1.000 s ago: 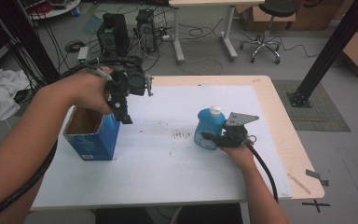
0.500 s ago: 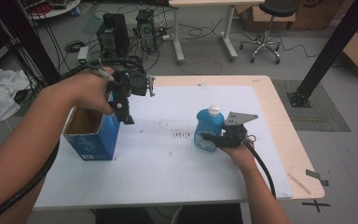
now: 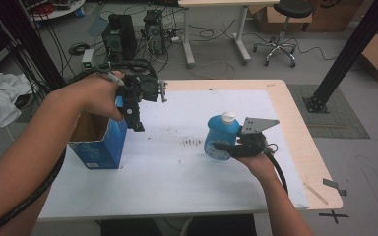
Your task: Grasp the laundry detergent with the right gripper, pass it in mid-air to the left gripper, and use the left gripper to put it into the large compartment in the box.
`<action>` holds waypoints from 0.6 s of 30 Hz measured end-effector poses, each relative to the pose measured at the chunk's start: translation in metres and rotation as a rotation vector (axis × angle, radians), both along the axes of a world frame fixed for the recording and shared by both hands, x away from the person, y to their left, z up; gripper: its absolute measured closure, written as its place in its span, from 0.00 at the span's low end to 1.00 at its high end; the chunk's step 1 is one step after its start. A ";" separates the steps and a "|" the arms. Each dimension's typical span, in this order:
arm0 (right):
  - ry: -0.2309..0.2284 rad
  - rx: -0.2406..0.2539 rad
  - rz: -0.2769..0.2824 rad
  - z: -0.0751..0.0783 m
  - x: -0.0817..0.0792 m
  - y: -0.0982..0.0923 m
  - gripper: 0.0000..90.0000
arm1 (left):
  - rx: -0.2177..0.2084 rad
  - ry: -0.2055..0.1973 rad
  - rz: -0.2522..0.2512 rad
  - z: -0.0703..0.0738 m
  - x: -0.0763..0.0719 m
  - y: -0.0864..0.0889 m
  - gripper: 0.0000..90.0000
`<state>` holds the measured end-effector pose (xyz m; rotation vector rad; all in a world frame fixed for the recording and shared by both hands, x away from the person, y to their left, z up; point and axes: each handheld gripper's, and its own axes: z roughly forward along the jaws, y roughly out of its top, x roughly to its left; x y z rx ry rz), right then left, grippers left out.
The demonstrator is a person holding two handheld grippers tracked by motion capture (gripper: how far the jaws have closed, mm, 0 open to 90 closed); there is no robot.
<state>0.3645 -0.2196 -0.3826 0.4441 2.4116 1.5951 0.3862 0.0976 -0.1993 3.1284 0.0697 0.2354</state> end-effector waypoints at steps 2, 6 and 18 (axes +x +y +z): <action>-0.007 -0.003 0.023 0.006 -0.004 0.004 0.51 | 0.003 0.000 -0.004 0.000 -0.001 -0.001 0.00; -0.016 0.006 0.064 0.013 -0.010 0.010 0.51 | 0.004 0.001 -0.010 0.001 -0.003 -0.005 0.00; -0.032 0.012 0.169 0.021 -0.025 0.037 0.51 | 0.006 0.008 -0.034 -0.001 -0.012 -0.013 0.00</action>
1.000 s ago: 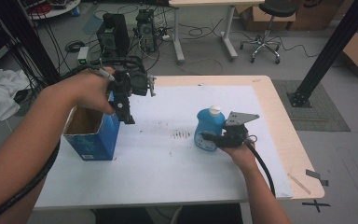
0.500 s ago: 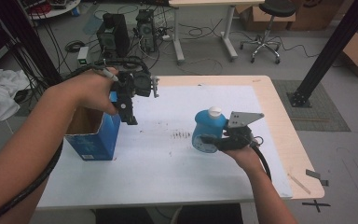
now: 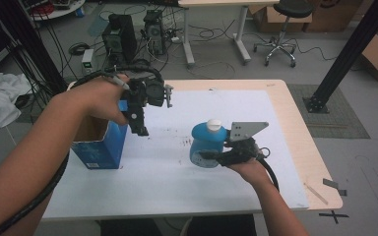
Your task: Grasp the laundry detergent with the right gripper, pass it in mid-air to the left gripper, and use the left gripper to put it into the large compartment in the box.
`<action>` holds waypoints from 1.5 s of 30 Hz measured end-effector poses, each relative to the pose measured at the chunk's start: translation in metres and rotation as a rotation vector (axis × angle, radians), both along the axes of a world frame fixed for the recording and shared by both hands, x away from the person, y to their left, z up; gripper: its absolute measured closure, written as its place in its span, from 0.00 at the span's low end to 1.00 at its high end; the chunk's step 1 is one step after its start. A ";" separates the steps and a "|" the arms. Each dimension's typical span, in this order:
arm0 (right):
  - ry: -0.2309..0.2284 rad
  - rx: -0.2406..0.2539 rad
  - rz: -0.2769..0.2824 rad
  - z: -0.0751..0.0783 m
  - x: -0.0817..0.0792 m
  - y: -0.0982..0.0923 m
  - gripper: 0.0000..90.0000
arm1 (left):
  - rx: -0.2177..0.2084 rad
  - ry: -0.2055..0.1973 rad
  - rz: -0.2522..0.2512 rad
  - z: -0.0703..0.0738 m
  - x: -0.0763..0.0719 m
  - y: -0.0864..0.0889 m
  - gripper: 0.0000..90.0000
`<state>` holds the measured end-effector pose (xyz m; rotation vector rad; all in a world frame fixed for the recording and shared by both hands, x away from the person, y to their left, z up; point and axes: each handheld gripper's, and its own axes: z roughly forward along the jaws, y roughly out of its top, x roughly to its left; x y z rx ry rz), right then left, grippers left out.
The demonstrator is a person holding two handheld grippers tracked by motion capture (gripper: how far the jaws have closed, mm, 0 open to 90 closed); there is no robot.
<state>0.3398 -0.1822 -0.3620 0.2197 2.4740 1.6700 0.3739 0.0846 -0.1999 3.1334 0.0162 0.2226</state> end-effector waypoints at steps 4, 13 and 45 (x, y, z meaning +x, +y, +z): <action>0.001 0.003 0.025 -0.001 -0.002 0.009 0.51 | 0.002 0.012 -0.006 -0.001 -0.004 -0.002 0.00; 0.000 0.019 0.072 -0.003 -0.005 0.033 0.51 | 0.012 0.050 -0.022 -0.011 -0.012 -0.006 0.00; 0.010 0.015 0.164 -0.025 -0.007 0.103 0.51 | 0.001 0.109 -0.078 -0.044 -0.039 -0.025 0.00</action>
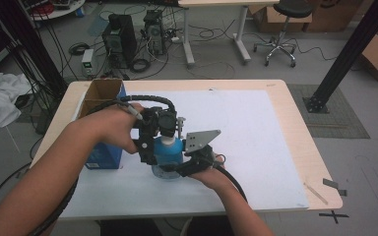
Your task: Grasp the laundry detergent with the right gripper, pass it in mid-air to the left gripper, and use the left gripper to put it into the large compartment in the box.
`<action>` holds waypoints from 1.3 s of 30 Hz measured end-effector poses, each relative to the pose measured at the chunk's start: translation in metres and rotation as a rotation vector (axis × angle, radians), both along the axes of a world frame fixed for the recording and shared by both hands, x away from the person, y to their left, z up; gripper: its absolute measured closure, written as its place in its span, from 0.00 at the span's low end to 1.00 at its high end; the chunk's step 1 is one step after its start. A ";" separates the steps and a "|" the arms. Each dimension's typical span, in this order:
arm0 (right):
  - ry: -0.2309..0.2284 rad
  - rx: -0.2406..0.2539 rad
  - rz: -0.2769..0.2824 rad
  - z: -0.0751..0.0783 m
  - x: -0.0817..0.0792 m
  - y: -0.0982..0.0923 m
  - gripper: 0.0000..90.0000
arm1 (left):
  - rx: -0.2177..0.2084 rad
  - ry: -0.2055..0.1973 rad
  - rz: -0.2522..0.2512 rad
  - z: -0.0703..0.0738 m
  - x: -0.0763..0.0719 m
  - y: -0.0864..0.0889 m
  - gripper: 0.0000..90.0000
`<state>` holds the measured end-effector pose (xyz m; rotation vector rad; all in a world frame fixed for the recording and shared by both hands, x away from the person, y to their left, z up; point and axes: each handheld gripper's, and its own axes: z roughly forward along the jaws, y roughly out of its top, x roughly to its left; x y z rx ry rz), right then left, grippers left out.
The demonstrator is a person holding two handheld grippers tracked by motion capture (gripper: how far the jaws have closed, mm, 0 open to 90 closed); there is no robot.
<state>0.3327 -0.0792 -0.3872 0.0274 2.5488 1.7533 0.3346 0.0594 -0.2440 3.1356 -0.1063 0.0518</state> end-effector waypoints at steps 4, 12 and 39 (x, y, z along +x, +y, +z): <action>0.004 0.001 0.007 0.000 -0.001 0.005 0.51 | 0.001 0.000 -0.001 -0.001 -0.002 -0.001 0.00; -0.001 0.005 0.016 0.001 -0.002 0.012 0.51 | -0.001 -0.001 0.003 -0.005 -0.004 -0.002 0.00; -0.003 0.014 0.028 0.004 -0.004 0.020 0.51 | 0.003 -0.023 -0.001 -0.005 -0.009 -0.007 0.11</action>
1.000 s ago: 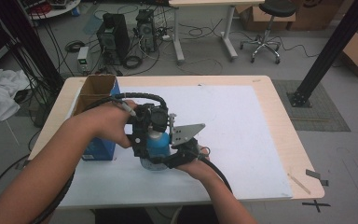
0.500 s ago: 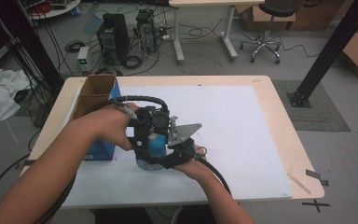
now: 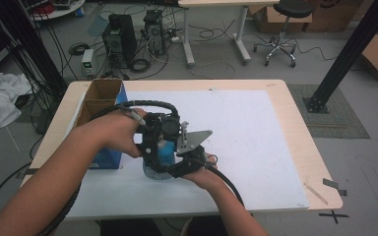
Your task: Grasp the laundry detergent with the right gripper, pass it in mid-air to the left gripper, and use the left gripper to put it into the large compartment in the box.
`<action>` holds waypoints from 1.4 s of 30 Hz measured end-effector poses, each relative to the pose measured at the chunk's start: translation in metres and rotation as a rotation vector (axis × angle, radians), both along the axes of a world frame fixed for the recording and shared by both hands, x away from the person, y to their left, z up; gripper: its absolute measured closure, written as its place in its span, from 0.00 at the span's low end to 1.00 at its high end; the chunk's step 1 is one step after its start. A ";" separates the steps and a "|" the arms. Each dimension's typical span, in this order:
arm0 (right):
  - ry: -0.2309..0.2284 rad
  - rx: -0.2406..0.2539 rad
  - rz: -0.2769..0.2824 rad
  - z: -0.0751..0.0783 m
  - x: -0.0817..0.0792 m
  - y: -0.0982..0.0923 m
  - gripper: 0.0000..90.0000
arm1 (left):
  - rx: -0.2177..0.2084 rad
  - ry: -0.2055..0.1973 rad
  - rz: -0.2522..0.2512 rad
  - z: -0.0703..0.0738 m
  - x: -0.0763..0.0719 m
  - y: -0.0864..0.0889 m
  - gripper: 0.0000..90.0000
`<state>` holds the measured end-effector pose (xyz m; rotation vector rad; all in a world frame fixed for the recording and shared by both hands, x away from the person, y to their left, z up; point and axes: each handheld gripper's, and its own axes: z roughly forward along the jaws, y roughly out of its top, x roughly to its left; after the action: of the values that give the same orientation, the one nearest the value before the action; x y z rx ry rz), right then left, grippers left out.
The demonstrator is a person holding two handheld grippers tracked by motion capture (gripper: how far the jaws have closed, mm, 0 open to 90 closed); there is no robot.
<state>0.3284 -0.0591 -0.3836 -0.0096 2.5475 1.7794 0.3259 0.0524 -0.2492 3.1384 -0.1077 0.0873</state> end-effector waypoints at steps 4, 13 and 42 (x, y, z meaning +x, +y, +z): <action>0.003 0.002 -0.003 0.000 0.000 -0.001 0.51 | 0.007 0.008 -0.005 -0.001 0.000 -0.001 0.16; 0.007 0.006 -0.002 0.001 0.000 -0.001 0.51 | 0.016 0.001 0.002 -0.001 0.000 -0.001 0.19; 0.015 0.014 -0.005 -0.001 0.002 -0.001 0.51 | 0.023 0.037 0.002 -0.003 0.002 -0.001 0.38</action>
<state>0.3299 -0.0603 -0.3847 0.0098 2.5431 1.8023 0.3281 0.0513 -0.2517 3.1613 -0.1066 0.0284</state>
